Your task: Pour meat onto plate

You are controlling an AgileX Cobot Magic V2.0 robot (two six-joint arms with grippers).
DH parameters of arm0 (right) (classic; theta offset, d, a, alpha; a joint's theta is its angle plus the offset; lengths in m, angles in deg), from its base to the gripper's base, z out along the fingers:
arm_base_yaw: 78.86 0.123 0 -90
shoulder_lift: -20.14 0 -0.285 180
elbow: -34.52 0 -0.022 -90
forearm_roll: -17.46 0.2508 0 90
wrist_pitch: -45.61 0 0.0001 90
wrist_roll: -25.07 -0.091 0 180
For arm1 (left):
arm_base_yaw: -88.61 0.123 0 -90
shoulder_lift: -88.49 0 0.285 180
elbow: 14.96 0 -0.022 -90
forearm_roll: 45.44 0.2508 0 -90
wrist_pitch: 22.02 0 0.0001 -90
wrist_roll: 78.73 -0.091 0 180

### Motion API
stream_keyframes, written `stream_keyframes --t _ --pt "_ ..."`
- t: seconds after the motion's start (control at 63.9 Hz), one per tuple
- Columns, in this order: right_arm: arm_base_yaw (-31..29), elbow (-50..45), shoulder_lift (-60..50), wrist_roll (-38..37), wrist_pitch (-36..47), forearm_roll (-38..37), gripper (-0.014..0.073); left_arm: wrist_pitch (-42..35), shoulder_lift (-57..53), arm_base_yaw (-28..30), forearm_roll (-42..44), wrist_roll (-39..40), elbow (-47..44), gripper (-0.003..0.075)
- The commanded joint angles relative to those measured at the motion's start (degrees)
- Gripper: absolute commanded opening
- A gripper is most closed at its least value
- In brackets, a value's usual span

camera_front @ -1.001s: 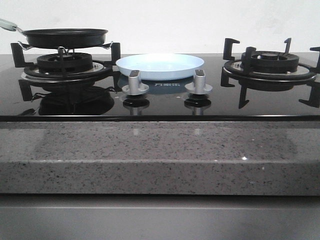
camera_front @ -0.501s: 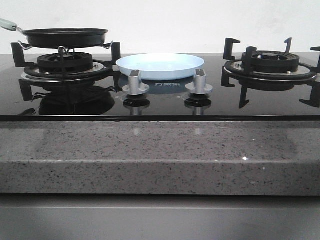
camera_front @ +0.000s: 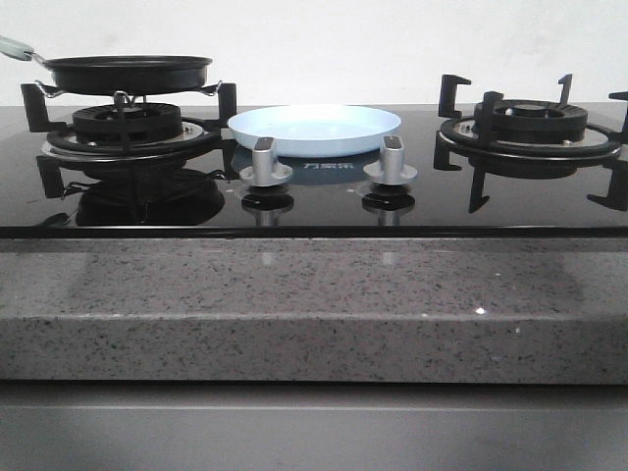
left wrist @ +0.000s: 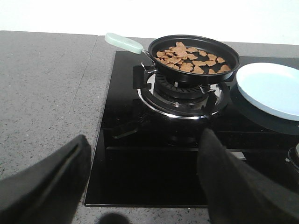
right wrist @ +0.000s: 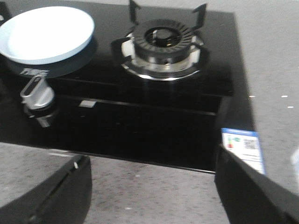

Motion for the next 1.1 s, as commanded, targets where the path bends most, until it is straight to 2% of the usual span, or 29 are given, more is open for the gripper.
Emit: stream_keyframes --t 0.0,0.094,0.219,0.563,0.735,1.079 --pt "2.1 3.3 2.6 2.5 3.7 3.6 0.0570 -4.9 0.5 0.3 -0.7 0.2 2.1 0.0493" --pt "4.9 5.1 5.6 5.6 4.3 7.2 0.0570 -4.9 0.5 0.3 -0.7 0.2 2.1 0.0493" --pt "7.1 8.7 12.1 6.6 4.8 8.0 0.0570 -4.9 0.5 0.3 -0.7 0.2 2.1 0.0492" --pt "7.7 21.9 32.6 8.2 3.3 10.3 0.0570 -4.8 0.5 0.3 -2.4 0.2 2.0 0.0493" --pt "8.2 30.8 43.5 11.5 2.1 12.7 0.0570 -4.8 0.5 0.3 -2.8 0.2 2.0 0.0493" --pt "8.2 50.6 64.2 11.9 -6.0 12.8 0.0570 -4.7 0.5 0.3 -2.8 0.2 2.0 0.0493"
